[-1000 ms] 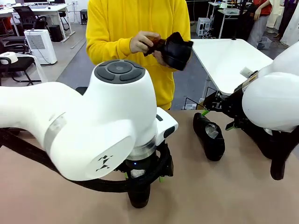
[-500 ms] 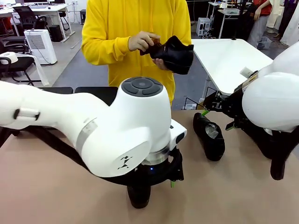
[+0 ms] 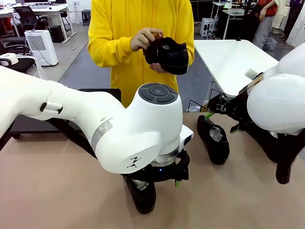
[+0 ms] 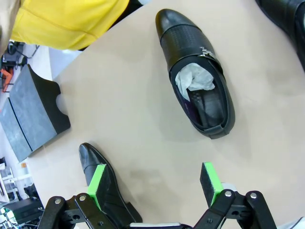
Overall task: Organize the shoes by placing them on the stand.
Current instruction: Place the Shoe from the middle of the table onto the Shoes Stand.
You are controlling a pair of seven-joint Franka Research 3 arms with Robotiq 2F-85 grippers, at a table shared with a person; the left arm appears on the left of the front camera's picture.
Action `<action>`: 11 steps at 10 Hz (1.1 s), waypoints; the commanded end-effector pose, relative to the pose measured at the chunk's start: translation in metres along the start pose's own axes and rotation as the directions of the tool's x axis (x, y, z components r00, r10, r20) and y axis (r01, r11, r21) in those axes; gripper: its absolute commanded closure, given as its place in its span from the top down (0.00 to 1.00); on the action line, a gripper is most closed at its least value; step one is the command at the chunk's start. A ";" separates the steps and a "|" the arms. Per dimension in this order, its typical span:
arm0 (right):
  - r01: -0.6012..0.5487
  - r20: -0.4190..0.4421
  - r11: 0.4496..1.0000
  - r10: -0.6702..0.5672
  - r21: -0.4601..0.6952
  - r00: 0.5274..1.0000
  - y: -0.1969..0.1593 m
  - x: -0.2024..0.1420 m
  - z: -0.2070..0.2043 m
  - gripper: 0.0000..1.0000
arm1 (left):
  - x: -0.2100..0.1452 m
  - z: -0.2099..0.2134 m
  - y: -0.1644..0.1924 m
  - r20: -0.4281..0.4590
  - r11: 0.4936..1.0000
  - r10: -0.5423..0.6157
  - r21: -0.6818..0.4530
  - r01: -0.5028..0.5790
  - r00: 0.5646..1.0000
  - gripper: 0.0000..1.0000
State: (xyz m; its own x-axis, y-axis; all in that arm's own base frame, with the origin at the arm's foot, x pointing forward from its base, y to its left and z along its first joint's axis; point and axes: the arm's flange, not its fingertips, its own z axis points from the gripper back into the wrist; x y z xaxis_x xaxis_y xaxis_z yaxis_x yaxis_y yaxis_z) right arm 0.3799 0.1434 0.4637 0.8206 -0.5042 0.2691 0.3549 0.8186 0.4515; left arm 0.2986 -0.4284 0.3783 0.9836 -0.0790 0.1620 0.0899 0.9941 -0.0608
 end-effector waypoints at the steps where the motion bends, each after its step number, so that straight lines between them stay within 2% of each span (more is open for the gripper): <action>1: -0.010 0.004 1.000 0.010 -0.004 1.000 0.000 0.001 0.001 1.00 | 0.015 0.001 -0.007 0.033 0.998 0.063 0.012 -0.064 0.997 1.00; 3: -0.010 0.004 1.000 0.010 -0.004 1.000 0.000 0.001 0.001 1.00 | 0.026 0.006 -0.002 0.034 0.993 0.120 0.007 -0.120 0.992 1.00; 6: -0.010 0.004 1.000 0.010 -0.004 1.000 0.000 0.001 0.001 1.00 | 0.038 -0.008 0.002 -0.006 0.973 0.230 0.012 -0.230 0.973 1.00; 9: -0.010 0.004 1.000 0.010 -0.004 1.000 0.000 0.001 0.001 1.00 | 0.039 -0.021 0.005 -0.008 0.965 0.258 0.038 -0.258 0.966 1.00; 10: -0.010 0.004 1.000 0.010 -0.004 1.000 0.000 0.001 0.001 1.00 | 0.039 -0.026 0.007 -0.004 0.966 0.250 0.068 -0.249 0.968 0.97; 11: -0.010 0.004 1.000 0.010 -0.004 1.000 0.000 0.001 0.001 1.00 | 0.038 -0.028 0.008 -0.016 0.967 0.244 0.078 -0.242 0.970 0.89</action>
State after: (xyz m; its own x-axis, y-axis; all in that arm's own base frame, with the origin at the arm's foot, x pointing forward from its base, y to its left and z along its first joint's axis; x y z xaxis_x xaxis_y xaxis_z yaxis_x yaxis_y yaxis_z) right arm 0.3799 0.1434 0.4637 0.8205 -0.5042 0.2692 0.3549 0.8186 0.4515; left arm 0.3379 -0.4189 0.3559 0.9820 0.1551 0.1074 -0.1500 0.9872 -0.0539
